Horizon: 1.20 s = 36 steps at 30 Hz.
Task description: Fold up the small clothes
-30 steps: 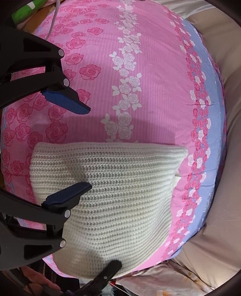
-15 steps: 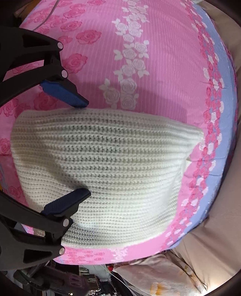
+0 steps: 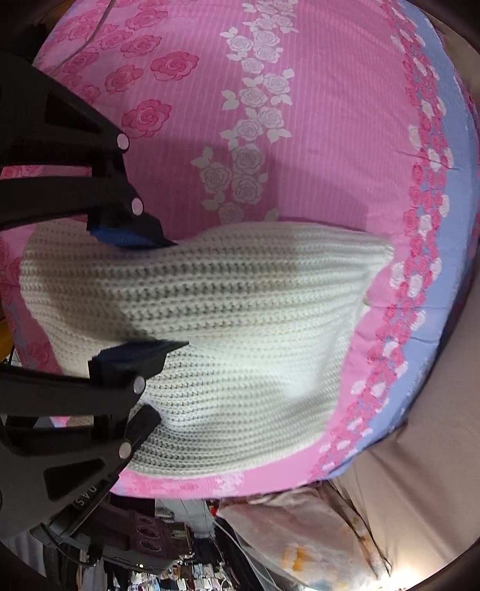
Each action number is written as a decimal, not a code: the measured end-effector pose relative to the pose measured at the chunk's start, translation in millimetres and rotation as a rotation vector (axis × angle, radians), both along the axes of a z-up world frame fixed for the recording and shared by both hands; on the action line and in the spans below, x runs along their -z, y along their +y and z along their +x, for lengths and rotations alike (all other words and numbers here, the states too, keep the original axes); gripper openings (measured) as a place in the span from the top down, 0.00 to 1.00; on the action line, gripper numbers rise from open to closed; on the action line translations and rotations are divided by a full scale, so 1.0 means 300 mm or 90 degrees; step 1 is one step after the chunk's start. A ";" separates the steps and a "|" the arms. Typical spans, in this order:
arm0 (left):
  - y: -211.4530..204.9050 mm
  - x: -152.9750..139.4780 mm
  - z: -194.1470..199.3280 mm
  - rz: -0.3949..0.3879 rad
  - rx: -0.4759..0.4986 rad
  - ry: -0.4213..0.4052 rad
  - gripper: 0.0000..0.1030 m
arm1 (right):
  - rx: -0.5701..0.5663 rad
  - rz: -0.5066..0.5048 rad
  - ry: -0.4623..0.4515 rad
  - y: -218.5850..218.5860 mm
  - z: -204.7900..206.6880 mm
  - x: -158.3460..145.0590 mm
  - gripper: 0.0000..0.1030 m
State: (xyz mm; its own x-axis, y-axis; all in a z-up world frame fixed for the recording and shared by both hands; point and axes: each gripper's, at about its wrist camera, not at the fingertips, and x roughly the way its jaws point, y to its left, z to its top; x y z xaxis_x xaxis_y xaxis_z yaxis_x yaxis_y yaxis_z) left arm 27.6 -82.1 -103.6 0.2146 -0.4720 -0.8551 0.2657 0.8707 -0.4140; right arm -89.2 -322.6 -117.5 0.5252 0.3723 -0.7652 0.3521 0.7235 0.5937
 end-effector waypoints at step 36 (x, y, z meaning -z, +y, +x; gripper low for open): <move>0.700 -0.047 0.091 0.078 -0.108 -0.053 0.52 | -0.096 -0.168 -0.140 0.575 0.062 -0.227 0.61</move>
